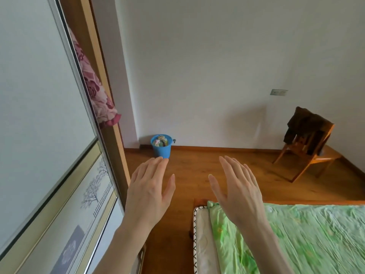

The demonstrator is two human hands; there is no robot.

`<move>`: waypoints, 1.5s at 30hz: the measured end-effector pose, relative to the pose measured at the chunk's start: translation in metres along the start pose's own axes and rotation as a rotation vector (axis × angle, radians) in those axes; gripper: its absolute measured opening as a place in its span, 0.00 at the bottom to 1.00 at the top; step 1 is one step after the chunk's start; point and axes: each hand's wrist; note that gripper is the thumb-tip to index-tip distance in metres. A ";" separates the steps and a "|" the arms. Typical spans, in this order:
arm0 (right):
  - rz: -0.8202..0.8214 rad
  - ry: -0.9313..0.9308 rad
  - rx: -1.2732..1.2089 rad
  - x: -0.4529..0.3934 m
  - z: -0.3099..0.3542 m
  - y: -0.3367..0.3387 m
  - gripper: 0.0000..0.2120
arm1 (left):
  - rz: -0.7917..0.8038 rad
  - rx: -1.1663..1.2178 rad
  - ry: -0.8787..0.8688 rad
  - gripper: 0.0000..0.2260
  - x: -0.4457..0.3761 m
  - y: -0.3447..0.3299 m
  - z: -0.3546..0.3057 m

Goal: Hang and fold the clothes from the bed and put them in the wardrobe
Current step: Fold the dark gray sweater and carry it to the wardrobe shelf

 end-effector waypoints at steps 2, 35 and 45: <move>-0.001 -0.030 0.004 -0.028 -0.005 -0.025 0.29 | 0.005 0.026 0.008 0.24 -0.029 -0.025 0.013; -0.121 -0.381 0.157 -0.386 -0.255 -0.299 0.28 | 0.225 0.290 -0.315 0.21 -0.458 -0.448 0.021; -0.114 -0.577 0.381 -0.457 -0.333 -0.347 0.29 | 0.228 0.456 -0.465 0.21 -0.570 -0.587 -0.011</move>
Point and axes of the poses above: each hand's wrist, its own x-axis away from the middle knuckle, its own y-axis out of the back of the hand, z = x × y, and after that the axes turned 4 degrees about -z, right-handed
